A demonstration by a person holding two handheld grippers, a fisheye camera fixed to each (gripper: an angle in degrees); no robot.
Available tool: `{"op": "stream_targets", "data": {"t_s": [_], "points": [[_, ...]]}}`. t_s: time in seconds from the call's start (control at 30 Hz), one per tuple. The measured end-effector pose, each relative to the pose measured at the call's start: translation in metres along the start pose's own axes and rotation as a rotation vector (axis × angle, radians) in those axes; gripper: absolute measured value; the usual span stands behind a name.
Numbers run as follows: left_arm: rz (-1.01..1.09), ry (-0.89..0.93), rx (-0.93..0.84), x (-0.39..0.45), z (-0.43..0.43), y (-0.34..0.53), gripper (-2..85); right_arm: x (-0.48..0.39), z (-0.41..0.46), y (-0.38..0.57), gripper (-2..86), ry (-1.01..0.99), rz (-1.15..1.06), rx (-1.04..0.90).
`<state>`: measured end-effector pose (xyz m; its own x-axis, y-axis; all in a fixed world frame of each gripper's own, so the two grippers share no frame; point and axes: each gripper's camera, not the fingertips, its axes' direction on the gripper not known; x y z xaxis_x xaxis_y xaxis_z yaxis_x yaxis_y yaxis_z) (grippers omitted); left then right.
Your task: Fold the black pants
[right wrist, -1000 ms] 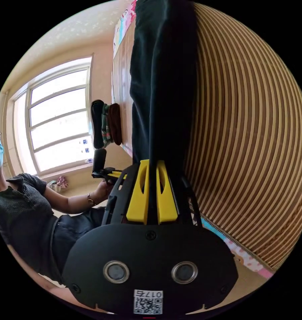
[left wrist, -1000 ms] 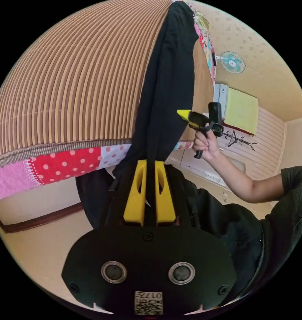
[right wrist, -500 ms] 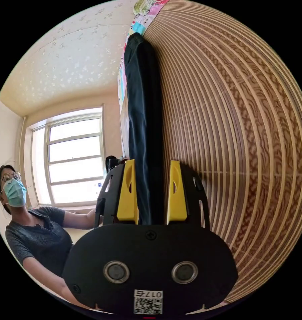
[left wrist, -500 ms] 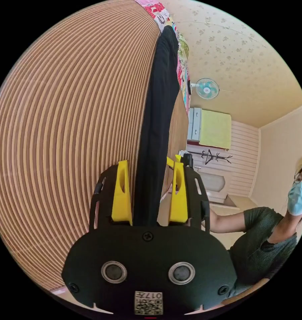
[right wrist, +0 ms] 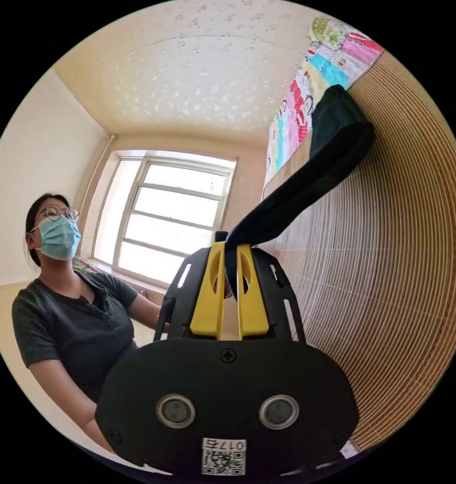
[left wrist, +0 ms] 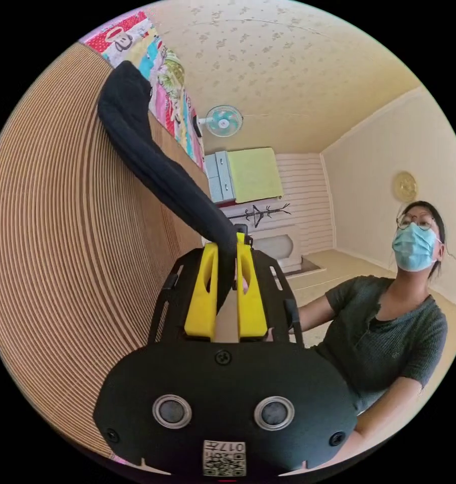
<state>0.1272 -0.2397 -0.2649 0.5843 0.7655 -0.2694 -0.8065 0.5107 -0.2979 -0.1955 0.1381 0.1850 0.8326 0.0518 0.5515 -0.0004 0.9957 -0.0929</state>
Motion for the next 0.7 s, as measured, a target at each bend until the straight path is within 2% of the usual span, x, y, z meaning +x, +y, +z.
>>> {"op": "stream_targets", "data": {"t_s": [0.07, 0.2, 0.33, 0.43, 0.53, 0.63, 0.7], "points": [[0.045, -0.008, 0.023, 0.050, -0.003, 0.015, 9.0, -0.057, 0.001, 0.011, 1.2, -0.020, -0.047, -0.007], [0.176, -0.058, 0.035, 0.167, -0.008, 0.026, 5.2, -0.147, 0.001, 0.016, 1.1, -0.050, -0.167, -0.027], [0.413, -0.021, 0.039, 0.279, -0.014, 0.007, 5.0, -0.254, 0.001, 0.005, 1.1, -0.100, -0.396, -0.039], [0.466, -0.032, 0.081, 0.326, -0.021, -0.018, 5.1, -0.308, 0.005, -0.015, 1.0, -0.044, -0.505, -0.031], [0.419, -0.097, 0.113, 0.329, -0.024, -0.051, 5.1, -0.325, 0.012, -0.047, 0.9, 0.120, -0.524, -0.034], [0.274, -0.180, 0.141, 0.283, -0.024, -0.095, 5.1, -0.283, 0.026, -0.095, 0.8, 0.270, -0.386, -0.059], [0.190, -0.237, 0.142, 0.246, -0.025, -0.120, 5.1, -0.241, 0.034, -0.122, 0.8, 0.293, -0.276, -0.074]]}}
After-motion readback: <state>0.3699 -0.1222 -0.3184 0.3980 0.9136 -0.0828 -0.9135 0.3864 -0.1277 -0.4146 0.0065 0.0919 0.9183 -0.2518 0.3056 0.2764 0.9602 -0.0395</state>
